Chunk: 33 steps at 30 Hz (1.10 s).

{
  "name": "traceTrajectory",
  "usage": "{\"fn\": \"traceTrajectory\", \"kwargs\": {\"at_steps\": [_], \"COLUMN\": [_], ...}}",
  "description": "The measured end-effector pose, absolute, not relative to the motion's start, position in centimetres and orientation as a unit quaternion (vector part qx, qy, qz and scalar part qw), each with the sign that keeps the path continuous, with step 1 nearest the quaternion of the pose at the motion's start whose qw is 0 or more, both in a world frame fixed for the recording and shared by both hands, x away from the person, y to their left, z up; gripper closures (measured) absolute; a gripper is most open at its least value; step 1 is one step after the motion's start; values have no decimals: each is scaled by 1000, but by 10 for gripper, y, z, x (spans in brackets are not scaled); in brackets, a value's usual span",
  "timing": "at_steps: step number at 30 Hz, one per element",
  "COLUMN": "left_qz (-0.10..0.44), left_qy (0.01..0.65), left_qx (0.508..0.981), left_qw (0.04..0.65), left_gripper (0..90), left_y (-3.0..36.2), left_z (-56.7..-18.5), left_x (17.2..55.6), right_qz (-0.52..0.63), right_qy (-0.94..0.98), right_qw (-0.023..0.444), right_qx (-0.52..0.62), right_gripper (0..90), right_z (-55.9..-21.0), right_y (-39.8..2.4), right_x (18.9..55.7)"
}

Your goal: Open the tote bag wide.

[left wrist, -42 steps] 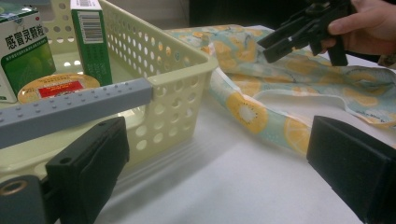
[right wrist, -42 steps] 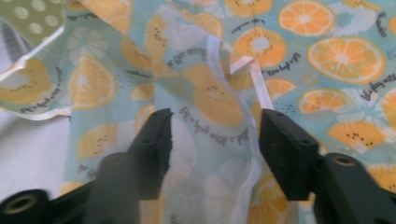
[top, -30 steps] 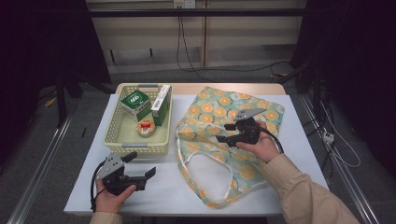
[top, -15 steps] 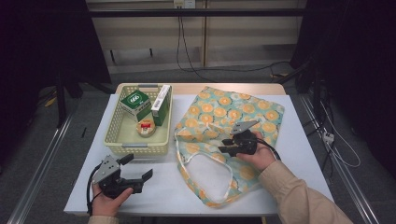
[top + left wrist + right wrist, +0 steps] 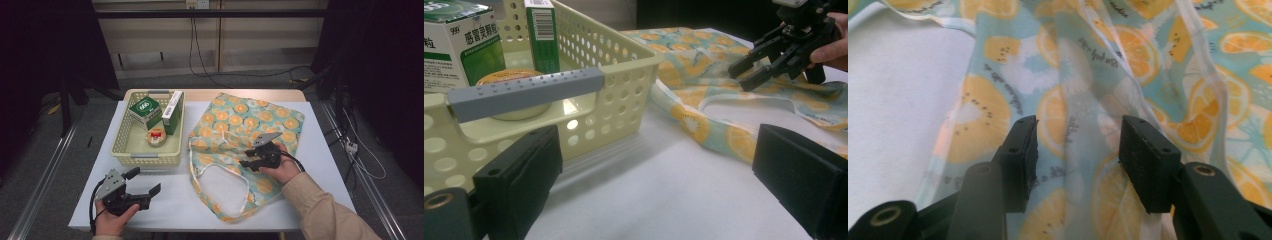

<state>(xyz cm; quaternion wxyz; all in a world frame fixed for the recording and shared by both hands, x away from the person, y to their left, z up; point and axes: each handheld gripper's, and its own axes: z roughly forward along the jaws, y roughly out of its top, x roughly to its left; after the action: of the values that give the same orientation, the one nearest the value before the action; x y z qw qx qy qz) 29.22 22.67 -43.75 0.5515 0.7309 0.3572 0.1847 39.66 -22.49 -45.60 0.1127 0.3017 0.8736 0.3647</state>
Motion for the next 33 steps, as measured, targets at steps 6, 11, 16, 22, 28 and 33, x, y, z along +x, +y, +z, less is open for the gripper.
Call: {"fn": "traceTrajectory", "kwargs": {"at_steps": [6,11,16,22,28,33], "left_qz": [182,178,176,175,171,171], "left_qy": [358,355,352,348,345,342], "left_qx": [728,732,733,734,737,737], "left_qw": [556,554,554,557,556,558], "left_gripper": [55,55,55,55,55,55], "left_y": [223,219,217,215,212,210], "left_z": [-437,-438,-438,-437,-438,-437], "left_x": [296,299,303,305,308,309], "right_qz": [364,364,370,374,401,434], "right_qy": [872,874,868,867,862,838], "right_qw": [119,119,115,90,71,80], "right_qx": [304,298,310,316,300,321], "right_gripper": [593,726,892,900,900,900], "right_z": [-456,-456,-456,-453,-430,-410], "right_y": [-226,-223,-223,-221,-216,-231], "right_x": [399,399,401,398,387,399]}}
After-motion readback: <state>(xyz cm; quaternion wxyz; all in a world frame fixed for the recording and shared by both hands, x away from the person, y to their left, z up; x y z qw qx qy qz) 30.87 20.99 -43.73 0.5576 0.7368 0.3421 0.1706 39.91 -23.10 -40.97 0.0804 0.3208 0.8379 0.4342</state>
